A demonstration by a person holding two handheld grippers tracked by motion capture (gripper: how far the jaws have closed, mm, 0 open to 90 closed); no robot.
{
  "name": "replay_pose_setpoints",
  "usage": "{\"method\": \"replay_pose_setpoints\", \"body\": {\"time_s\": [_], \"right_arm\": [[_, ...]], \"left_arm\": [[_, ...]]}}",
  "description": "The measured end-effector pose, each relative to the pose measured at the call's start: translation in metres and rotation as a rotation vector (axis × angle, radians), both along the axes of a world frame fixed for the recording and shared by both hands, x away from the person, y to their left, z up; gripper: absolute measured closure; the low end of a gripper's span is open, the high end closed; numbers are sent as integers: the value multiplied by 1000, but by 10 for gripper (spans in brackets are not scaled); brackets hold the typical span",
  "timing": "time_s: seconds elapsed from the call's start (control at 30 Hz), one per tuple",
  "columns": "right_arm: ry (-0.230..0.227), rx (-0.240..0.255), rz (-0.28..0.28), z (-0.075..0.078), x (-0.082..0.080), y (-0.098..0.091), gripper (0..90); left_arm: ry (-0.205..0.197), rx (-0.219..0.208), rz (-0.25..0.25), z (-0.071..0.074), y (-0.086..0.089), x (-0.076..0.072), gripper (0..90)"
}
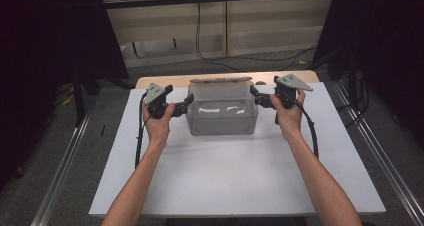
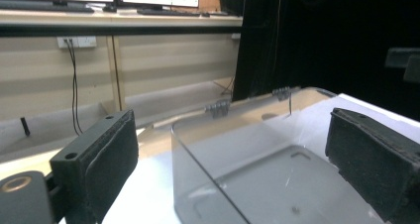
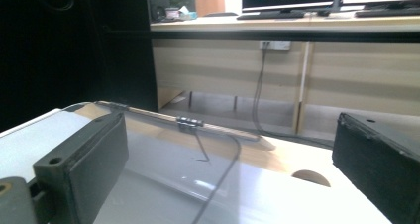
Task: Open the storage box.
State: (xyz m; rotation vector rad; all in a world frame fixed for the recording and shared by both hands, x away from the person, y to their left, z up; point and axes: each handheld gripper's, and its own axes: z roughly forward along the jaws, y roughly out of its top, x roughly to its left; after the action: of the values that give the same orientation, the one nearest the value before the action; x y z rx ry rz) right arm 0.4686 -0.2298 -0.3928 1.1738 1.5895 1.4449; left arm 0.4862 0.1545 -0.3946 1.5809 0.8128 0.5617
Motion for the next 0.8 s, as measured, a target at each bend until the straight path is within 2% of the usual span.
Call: {"method": "replay_pose_setpoints", "body": {"time_s": [0.07, 0.1, 0.3, 0.4, 0.57, 0.7, 0.8], "right_arm": [[-6, -6, -14, 1, -4, -4, 6], [-6, -5, -17, 1, -5, -6, 6], [-25, -21, -18, 4, -20, -14, 3], [-30, -26, -23, 6, -28, -17, 1], [-29, -46, -25, 4, -43, -19, 0], [-36, -52, -21, 3, -53, -20, 0], [-42, -86, -18, 2, -62, -20, 0]], "left_arm": [[-9, -5, 2, 0, 3, -4, 60], [-4, -30, 4, 1, 3, -6, 60], [-25, -8, 24, 10, 7, -23, 53], [-31, -28, 20, 11, 11, -31, 46], [-37, -10, 34, 7, 18, -41, 42], [-33, -13, 36, 3, 23, -51, 40], [-37, 4, 37, 0, 28, -61, 40]]}}
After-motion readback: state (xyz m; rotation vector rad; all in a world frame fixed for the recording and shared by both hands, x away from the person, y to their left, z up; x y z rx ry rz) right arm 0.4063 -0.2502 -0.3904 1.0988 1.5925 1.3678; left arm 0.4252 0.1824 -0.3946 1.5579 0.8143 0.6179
